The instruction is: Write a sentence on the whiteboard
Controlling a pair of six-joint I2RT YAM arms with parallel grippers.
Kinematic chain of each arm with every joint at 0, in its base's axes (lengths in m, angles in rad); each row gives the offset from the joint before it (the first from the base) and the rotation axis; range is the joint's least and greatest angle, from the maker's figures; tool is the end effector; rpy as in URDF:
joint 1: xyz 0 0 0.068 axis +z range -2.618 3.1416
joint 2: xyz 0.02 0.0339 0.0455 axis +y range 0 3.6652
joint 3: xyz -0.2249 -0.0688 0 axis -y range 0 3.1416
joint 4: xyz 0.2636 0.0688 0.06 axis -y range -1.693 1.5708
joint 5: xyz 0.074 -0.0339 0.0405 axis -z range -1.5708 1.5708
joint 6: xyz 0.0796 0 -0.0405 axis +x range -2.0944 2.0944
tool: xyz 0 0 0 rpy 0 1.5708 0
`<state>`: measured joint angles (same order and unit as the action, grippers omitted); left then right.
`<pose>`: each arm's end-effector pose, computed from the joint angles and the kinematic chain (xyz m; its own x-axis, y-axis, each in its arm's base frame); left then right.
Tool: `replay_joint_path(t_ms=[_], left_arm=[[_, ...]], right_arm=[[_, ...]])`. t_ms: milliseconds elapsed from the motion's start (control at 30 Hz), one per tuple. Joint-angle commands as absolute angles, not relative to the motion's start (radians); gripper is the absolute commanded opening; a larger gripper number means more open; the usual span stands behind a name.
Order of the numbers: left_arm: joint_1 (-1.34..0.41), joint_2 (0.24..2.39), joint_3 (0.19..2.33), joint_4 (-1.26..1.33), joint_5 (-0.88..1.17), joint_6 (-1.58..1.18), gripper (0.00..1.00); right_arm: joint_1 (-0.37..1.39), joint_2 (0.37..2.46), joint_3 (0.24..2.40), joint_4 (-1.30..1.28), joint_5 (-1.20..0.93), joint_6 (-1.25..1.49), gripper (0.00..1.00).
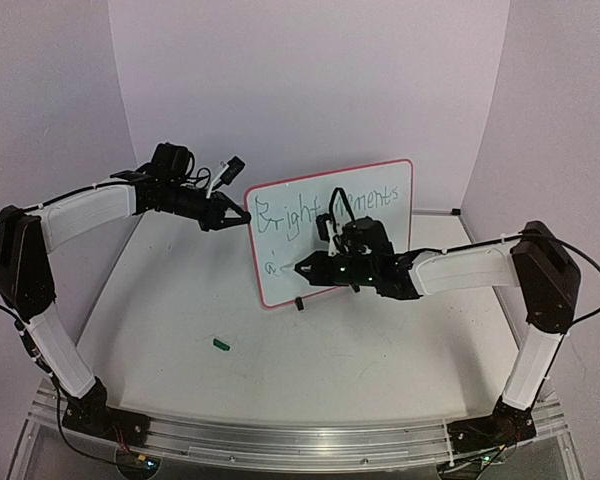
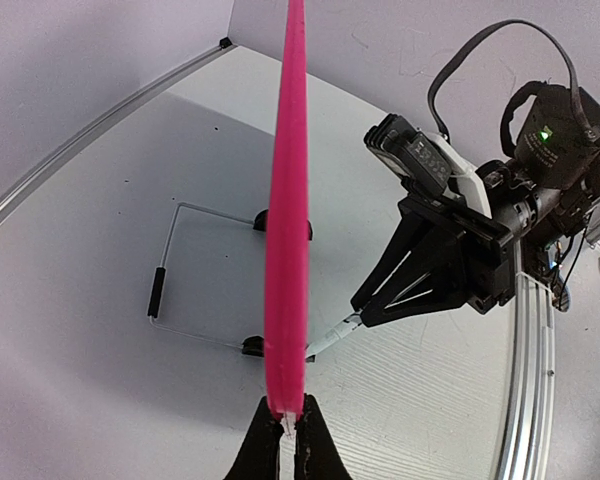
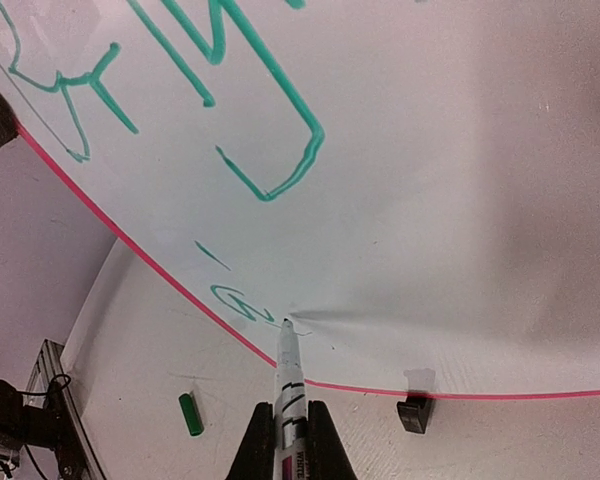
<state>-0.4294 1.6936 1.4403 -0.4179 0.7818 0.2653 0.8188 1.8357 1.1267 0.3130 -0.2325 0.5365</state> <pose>0.3585 -0.2258 0.2476 -0.3367 0.3588 -0.8706 0.9175 0.3331 -0.2175 0.2993 0.3468 0.1461 -0.6639 0.0183 -0.7476 -0.6010 0.5819 0.5480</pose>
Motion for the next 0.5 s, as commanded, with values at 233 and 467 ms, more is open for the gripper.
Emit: replay_joint_path(t_ms=[233, 467], left_arm=[[-0.457, 1.695, 1.459, -0.492, 0.786, 0.287, 0.0], [-0.457, 1.695, 1.46, -0.491, 0.786, 0.287, 0.0]], right_arm=[[0.817, 1.855, 1.171, 0.333, -0.246, 0.54, 0.0], [0.817, 1.813, 1.171, 0.34, -0.237, 0.545, 0.0]])
